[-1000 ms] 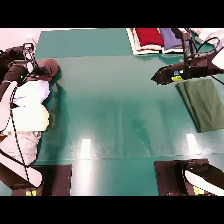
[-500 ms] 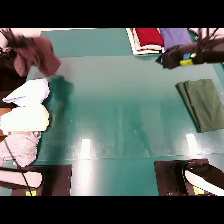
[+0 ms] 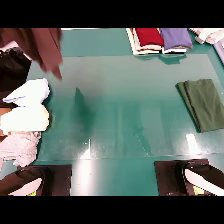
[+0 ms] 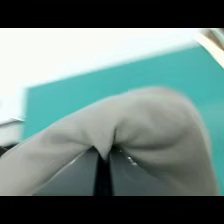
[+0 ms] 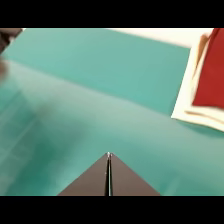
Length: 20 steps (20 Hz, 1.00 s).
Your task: Fold the shirts.
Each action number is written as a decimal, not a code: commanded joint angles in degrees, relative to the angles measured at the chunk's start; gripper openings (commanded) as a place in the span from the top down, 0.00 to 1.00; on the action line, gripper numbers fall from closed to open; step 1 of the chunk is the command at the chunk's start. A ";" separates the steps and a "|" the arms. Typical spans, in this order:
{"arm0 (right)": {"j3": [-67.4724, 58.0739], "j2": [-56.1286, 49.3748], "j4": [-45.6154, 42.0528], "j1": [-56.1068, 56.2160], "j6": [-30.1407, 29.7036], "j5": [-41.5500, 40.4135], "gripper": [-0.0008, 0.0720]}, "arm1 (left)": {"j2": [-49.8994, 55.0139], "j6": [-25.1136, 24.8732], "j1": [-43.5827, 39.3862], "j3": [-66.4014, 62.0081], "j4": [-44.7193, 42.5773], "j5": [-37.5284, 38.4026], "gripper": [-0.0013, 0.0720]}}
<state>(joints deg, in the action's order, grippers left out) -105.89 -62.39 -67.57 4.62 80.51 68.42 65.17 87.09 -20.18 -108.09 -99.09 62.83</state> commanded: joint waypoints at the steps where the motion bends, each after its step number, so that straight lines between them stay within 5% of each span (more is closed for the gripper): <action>1: -4.28 -0.02 0.11 -1.73 0.02 1.29 0.96 | 1.22 -0.15 -11.67 1.01 2.99 11.47 0.95; 6: -4.90 -0.02 0.13 -1.73 0.02 4.48 0.96 | 11.21 -2.21 -24.70 6.86 10.58 10.12 0.90; 7: -4.90 -0.02 0.15 -1.73 0.02 5.14 0.96 | 13.09 -2.51 -25.62 7.87 12.98 8.17 0.50; 8: -4.90 0.00 0.13 -1.73 0.02 5.64 0.96 | 14.56 -2.47 -25.66 8.22 14.51 6.43 0.26; 14: -4.90 0.00 0.13 -1.73 0.02 7.19 0.96 | 15.85 3.52 -12.11 10.95 13.14 4.02 0.26; 20: -4.79 -0.07 0.11 -1.73 0.02 7.26 0.96 | 20.87 3.26 0.00 29.46 31.10 -9.25 0.26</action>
<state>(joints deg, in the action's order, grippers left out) -110.69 -62.41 -67.46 2.92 80.51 75.55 83.24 90.39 -24.67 -85.47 -76.82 60.27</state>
